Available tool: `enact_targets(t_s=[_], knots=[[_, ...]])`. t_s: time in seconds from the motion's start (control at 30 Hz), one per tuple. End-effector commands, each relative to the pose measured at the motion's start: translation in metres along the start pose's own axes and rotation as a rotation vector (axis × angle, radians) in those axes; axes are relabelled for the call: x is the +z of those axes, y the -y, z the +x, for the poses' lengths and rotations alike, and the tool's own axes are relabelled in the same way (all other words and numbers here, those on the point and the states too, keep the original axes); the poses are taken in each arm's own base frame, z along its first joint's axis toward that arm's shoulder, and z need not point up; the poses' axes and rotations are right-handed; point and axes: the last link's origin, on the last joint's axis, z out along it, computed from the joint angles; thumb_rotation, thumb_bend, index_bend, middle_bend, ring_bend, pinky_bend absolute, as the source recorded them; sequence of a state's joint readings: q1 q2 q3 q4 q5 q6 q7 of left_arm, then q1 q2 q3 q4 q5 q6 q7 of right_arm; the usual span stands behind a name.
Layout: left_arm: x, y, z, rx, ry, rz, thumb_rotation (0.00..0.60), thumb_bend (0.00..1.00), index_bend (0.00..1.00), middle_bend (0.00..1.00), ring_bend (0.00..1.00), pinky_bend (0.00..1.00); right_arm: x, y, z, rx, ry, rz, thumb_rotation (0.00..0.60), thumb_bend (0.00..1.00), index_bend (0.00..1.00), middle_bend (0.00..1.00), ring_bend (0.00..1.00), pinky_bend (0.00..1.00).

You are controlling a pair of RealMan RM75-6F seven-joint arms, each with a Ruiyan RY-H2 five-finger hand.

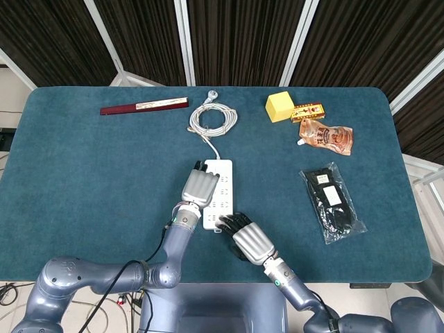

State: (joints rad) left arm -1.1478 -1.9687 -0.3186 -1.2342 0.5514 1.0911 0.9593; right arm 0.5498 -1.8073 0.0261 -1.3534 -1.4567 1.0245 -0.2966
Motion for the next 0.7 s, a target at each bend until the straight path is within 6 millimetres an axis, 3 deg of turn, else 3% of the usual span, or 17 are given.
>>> enact_targets(t_s=[0.03, 0.7], knots=[[0.0, -0.001, 0.001, -0.002, -0.004, -0.001, 0.6, 0.34, 0.63, 0.66, 0.2, 0.14, 0.0, 0.0, -0.001, 0.002, 0.001, -0.002, 0.6, 0.49, 0.2, 0.28, 0.16, 0.15], [-0.001, -0.009, 0.001, 0.011, -0.026, -0.012, 0.6, 0.34, 0.68, 0.72, 0.24, 0.14, -0.001, -0.001, -0.002, 0.006, 0.004, -0.006, 0.6, 0.49, 0.2, 0.28, 0.16, 0.15]])
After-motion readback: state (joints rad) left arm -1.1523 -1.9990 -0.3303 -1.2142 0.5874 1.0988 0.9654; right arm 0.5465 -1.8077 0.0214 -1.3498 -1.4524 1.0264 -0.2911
